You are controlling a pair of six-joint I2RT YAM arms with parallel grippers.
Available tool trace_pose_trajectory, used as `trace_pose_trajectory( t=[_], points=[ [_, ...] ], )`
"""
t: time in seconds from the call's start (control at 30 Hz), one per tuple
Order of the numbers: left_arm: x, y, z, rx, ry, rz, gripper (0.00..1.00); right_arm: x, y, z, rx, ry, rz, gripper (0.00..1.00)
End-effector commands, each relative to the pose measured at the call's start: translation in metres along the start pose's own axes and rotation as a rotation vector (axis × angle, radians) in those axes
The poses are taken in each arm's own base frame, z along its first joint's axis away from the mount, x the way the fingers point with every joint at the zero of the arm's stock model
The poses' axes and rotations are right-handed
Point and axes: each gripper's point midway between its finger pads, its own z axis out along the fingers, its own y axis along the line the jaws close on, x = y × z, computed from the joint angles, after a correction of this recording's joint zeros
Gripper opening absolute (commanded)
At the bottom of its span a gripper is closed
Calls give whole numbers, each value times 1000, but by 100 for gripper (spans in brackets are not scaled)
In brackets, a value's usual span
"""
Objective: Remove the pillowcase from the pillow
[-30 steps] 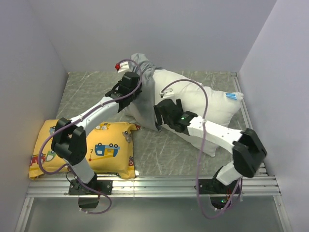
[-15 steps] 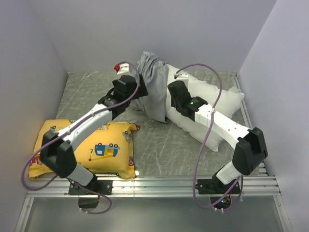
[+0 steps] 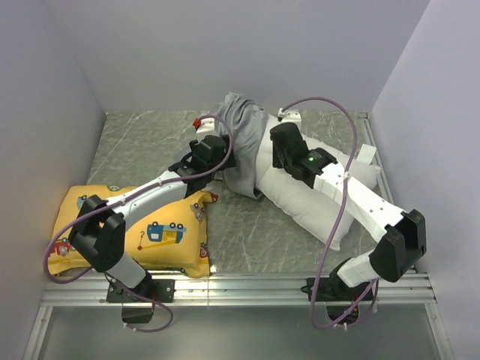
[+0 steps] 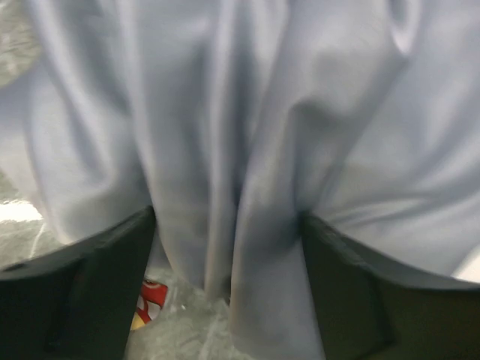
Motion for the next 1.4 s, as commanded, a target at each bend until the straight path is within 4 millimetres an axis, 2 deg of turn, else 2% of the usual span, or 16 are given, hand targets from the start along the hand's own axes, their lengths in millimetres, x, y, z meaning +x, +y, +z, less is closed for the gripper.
trace_pose_trajectory(
  t=[0.0, 0.07, 0.1, 0.13, 0.2, 0.33, 0.6, 0.63, 0.8, 0.9, 0.93, 1.03, 1.07, 1.2, 1.33, 1.37],
  points=[
    [-29, 21, 3, -120, -116, -48, 76, -66, -15, -41, -36, -197, 120, 0],
    [-44, 42, 5, -164, -149, -97, 56, -62, -24, -41, -32, -196, 134, 0],
    [-47, 48, 7, -162, -147, -119, 31, -65, -28, -49, -39, -212, 147, 0],
    [-58, 65, 11, -193, -166, -155, 22, -61, -29, -49, -49, -208, 147, 0],
    [-72, 78, 13, -229, -192, -179, 2, -63, -37, -59, -54, -230, 163, 0],
    [-94, 123, 18, -374, -235, -227, 0, -63, -55, -68, -36, -245, 184, 0],
    [-89, 193, 43, -462, -170, -333, 0, -65, -85, -83, -1, -275, 230, 0],
    [-87, 192, 46, -450, -155, -346, 0, -65, -85, -83, -7, -277, 230, 0],
    [-89, 133, 43, -185, -160, -332, 0, -48, -62, -61, -97, -202, 194, 0],
    [-78, 114, 45, -177, -118, -297, 1, -42, -45, -52, -148, -173, 169, 27],
    [-73, 110, 45, -175, -106, -284, 0, -42, -42, -52, -148, -174, 148, 46],
    [-64, 96, 44, -138, -97, -278, 0, -50, -19, -66, -186, -218, 71, 69],
    [-59, 94, 44, -134, -88, -276, 0, -54, -12, -71, -196, -235, 54, 73],
    [-54, 85, 44, -120, -74, -267, 0, -43, 50, -86, -325, -234, -75, 82],
    [-59, 79, 39, -103, -79, -256, 1, -12, 87, -58, -324, -143, -193, 84],
    [-61, 77, 38, -98, -80, -255, 2, 5, 95, -39, -317, -96, -223, 85]
  ],
)
